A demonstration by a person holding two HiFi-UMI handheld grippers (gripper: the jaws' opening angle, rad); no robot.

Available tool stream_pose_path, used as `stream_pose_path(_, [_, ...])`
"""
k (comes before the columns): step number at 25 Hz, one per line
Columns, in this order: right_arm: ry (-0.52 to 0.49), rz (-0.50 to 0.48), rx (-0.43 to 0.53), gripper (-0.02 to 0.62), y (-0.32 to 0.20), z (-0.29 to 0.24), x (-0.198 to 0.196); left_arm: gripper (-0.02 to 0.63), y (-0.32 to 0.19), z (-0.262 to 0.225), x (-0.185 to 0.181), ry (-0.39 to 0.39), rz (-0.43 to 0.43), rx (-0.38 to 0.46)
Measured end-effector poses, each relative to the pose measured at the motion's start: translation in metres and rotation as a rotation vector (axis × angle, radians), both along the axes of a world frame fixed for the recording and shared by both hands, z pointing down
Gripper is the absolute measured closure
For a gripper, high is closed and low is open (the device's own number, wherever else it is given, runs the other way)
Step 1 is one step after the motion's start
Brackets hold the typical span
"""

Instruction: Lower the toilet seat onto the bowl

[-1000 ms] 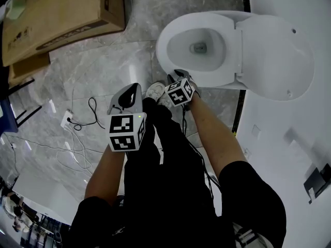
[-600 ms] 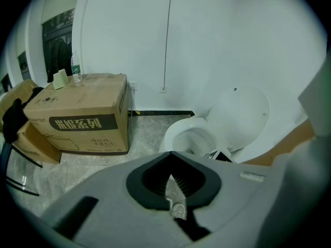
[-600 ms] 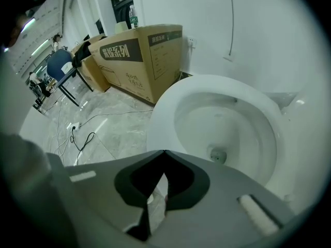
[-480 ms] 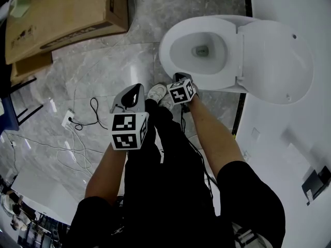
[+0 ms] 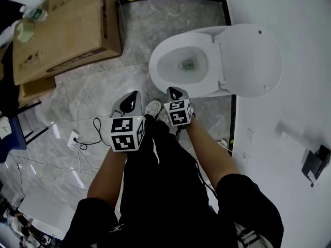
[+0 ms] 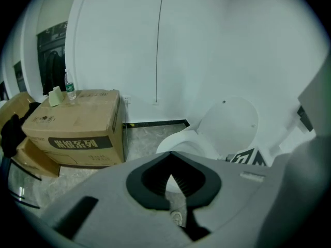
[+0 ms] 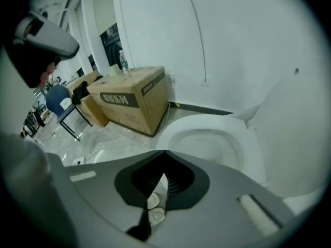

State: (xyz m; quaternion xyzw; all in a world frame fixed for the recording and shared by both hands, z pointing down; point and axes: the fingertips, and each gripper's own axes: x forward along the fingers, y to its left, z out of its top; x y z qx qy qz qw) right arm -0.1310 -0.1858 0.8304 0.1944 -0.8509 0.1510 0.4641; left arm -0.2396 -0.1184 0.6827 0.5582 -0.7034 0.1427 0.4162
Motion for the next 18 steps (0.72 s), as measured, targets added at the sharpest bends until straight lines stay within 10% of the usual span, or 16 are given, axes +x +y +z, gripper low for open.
stream_pose_path(18, [-0.374,0.4,0.296,0.588,-0.061,-0.316,0.082,0.598,-0.068,-0.174,0.102,-0.064,0.243,0.213])
